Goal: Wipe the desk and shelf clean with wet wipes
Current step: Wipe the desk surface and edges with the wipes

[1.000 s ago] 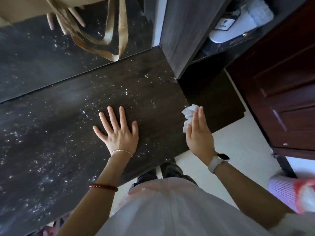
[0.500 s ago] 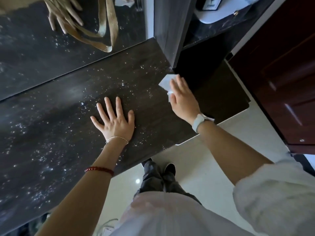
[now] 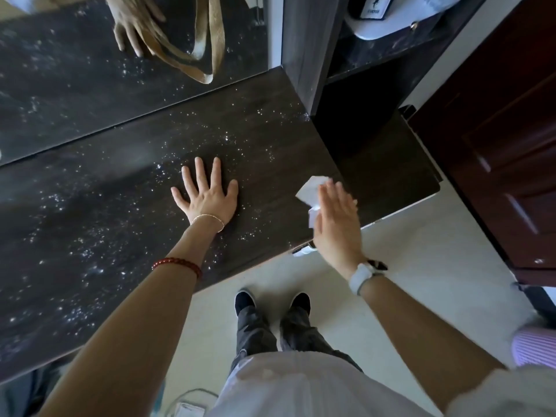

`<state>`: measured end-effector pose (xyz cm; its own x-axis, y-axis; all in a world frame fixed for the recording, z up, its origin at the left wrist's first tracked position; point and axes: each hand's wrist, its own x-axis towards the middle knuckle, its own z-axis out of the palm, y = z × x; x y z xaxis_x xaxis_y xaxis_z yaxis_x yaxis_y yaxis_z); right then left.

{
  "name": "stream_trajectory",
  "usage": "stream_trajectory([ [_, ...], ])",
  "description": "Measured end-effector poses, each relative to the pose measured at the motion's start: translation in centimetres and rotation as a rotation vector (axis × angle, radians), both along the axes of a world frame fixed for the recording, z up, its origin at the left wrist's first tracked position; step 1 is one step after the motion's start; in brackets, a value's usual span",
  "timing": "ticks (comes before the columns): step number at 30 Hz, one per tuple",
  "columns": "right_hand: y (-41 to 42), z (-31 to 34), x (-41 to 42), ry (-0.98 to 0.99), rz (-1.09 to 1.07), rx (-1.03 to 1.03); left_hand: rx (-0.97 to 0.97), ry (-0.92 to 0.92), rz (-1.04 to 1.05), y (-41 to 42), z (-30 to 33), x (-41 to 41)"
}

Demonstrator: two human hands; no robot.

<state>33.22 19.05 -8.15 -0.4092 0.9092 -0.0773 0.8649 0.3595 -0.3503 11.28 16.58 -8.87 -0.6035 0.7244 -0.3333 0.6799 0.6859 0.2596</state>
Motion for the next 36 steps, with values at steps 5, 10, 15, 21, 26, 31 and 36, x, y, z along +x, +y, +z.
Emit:
stream_trajectory([
  [5, -10.6, 0.1, -5.7, 0.158, 0.565, -0.051, 0.044, -0.104, -0.081, -1.1, 1.8, -3.0],
  [10, -4.2, -0.2, -3.8, 0.058, 0.088, -0.025, 0.227, 0.023, -0.155, -5.1, 2.5, -5.9],
  [15, -3.0, 0.1, -8.7, 0.05, -0.206, -0.042, 0.093, 0.07, -0.14, -7.4, 1.3, -8.1],
  [21, -7.8, -0.1, -9.8, 0.02, 0.523, -0.028, 0.062, 0.126, -0.144, -10.2, 0.3, -9.4],
  [26, 1.4, 0.1, -8.7, -0.073, -0.323, 0.005, 0.073, 0.172, -0.151, -10.3, -0.2, -9.2],
  [31, -7.0, -0.4, -16.4, -0.041, 0.429, -0.003, 0.059, 0.107, -0.141, -10.4, -0.1, -9.8],
  [36, -1.1, 0.1, -10.3, -0.099, 0.183, 0.027, 0.09, 0.087, -0.128, -10.3, 0.1, -9.7],
])
